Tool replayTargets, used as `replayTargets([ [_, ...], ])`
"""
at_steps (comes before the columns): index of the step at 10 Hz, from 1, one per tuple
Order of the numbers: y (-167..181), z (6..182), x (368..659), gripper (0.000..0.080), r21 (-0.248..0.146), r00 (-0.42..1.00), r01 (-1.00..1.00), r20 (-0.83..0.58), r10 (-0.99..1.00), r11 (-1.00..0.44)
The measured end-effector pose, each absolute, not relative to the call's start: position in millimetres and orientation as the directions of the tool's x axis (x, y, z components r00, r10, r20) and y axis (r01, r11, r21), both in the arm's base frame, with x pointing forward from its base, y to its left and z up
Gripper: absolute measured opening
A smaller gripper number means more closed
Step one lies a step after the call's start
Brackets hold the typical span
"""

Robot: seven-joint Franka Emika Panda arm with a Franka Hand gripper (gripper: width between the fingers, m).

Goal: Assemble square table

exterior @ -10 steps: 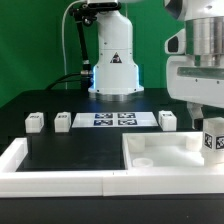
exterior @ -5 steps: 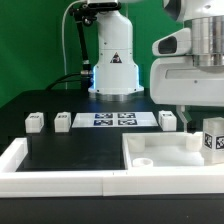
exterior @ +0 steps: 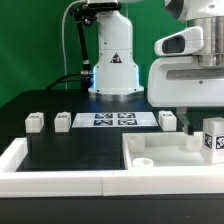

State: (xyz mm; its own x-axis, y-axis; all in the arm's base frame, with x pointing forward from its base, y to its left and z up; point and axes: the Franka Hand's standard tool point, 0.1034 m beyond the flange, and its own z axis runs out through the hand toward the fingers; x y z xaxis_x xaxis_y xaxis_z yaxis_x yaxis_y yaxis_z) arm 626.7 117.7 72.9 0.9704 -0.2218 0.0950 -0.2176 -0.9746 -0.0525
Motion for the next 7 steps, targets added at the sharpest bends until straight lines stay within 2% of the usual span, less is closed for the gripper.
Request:
replayTargets([
  [5,117.6,73.6,626.9,0.0649,-0.013,0.99,0.085,0.117,0.083,-0.996],
  [6,117.0,73.7,627.1,0.0649,-0.01,0.989,0.094,0.118,0.092,-0.996],
  [7,116.8,73.4,627.1,0.0534,-0.01,0.989,0.092,0.118,0.091,-0.996],
])
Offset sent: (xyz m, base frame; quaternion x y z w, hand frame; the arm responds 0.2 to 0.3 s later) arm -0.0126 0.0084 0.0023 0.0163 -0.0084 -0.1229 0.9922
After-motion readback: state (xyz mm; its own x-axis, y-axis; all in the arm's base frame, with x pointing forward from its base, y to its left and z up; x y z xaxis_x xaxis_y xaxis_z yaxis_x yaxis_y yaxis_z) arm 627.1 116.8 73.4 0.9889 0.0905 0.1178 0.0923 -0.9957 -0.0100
